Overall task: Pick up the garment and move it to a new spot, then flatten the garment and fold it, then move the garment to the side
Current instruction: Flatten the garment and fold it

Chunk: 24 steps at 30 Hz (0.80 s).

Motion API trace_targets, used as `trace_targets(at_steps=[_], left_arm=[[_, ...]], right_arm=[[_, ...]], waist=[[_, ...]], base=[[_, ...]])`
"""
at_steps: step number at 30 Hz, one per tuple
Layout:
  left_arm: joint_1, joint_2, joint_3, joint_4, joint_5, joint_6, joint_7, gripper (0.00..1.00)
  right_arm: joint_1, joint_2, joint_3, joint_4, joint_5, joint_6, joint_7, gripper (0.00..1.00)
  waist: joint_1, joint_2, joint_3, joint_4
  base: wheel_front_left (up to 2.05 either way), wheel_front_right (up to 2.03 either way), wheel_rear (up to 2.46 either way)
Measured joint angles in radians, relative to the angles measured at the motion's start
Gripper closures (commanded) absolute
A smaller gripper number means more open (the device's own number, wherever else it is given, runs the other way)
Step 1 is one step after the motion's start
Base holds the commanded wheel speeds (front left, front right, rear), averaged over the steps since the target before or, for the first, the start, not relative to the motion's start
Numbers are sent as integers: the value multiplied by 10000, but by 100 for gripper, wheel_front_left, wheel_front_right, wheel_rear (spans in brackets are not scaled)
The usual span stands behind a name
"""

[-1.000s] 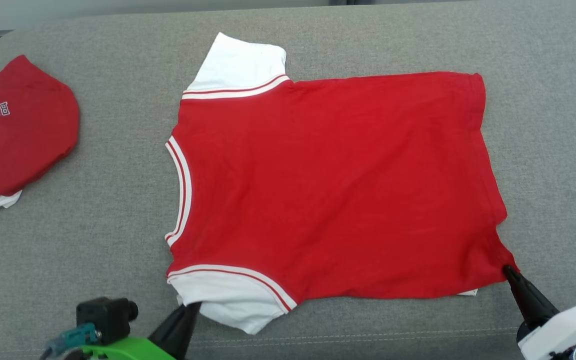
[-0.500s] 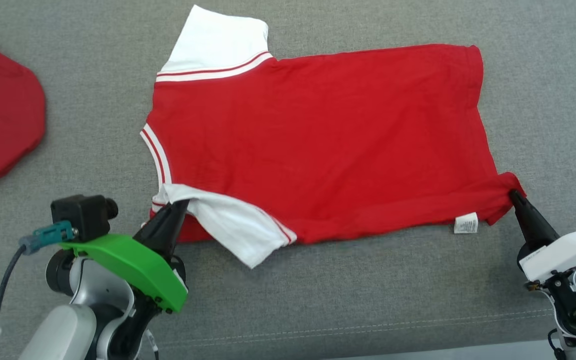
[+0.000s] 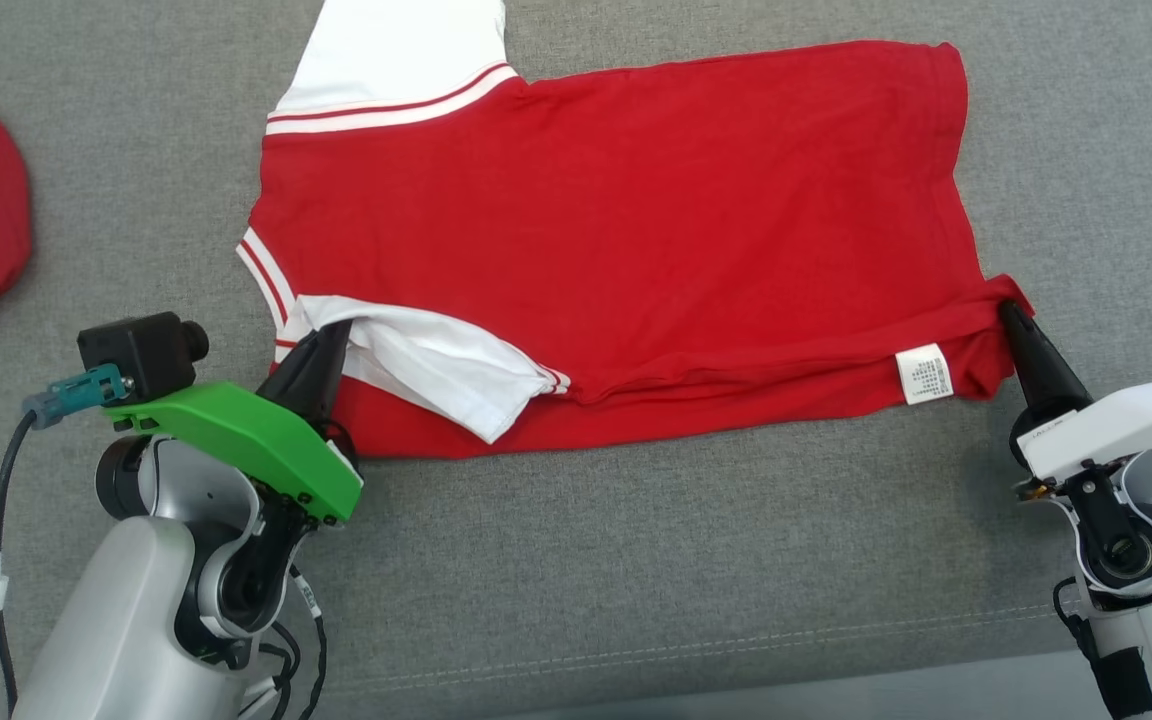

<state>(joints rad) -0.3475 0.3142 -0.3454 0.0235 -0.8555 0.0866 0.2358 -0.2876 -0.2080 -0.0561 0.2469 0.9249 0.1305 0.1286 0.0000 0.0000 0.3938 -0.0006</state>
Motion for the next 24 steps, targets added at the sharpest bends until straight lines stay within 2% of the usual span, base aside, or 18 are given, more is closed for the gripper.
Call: trace_targets(at_steps=[1, 2, 3, 4, 5, 6, 7, 11, 14, 18, 24], left_arm=[[-64, -86, 42, 125, -67, -33, -90, 100], [-122, -163, 90, 224, -104, -40, -182, 100], [-170, -217, 146, 320, -167, -61, -242, 100], [-189, -293, 238, 403, -265, -86, -355, 80], [-207, -399, 330, 464, -382, -151, -483, 42], [-241, -458, 364, 514, -418, -171, -560, 42], [-278, -483, 393, 587, -418, -178, -637, 0], [-323, -635, 629, 832, -529, -236, -1097, 0], [-326, -648, 719, 1005, -286, -140, -1538, 0], [-305, -617, 790, 963, 439, 211, -2493, 0], [212, -441, 717, 525, 1768, 945, -3797, 0]], right_arm=[[-76, 13, 21, -19, 163, 0, -17, 53], [-131, 15, 61, -75, 303, 0, -42, 0], [-185, 19, 81, -117, 462, 0, -96, 0], [-236, 10, 128, -151, 587, 0, -142, 0], [-271, -6, 173, -219, 669, 0, -247, 0], [-317, -10, 184, -257, 746, 0, -374, 0], [-351, -38, 224, -257, 832, 0, -439, 0], [-495, -48, 309, -464, 1080, 0, -1264, 0], [-514, -265, 458, -585, 838, 0, -2121, 0], [-467, -658, 823, -673, -230, 0, -3235, 0], [-131, -773, 968, -1005, -2614, 0, -3833, 0]], waist=[[0, 0, 25, 1], [0, 0, 49, 3], [0, 0, 70, 2], [0, 0, 88, 0], [0, 0, 107, 0], [0, 0, 126, 1], [0, 0, 136, 7], [0, 0, 154, 16], [0, 0, 149, 25], [0, 0, 71, 29], [0, 0, -208, 7]], base=[[0, 0, 0], [0, 0, 0], [0, 0, 0], [0, 0, 0], [0, 0, 0], [0, 0, 0], [0, 0, 0], [0, 0, 0], [0, 0, 0], [0, 0, 0], [0, 0, 0]])
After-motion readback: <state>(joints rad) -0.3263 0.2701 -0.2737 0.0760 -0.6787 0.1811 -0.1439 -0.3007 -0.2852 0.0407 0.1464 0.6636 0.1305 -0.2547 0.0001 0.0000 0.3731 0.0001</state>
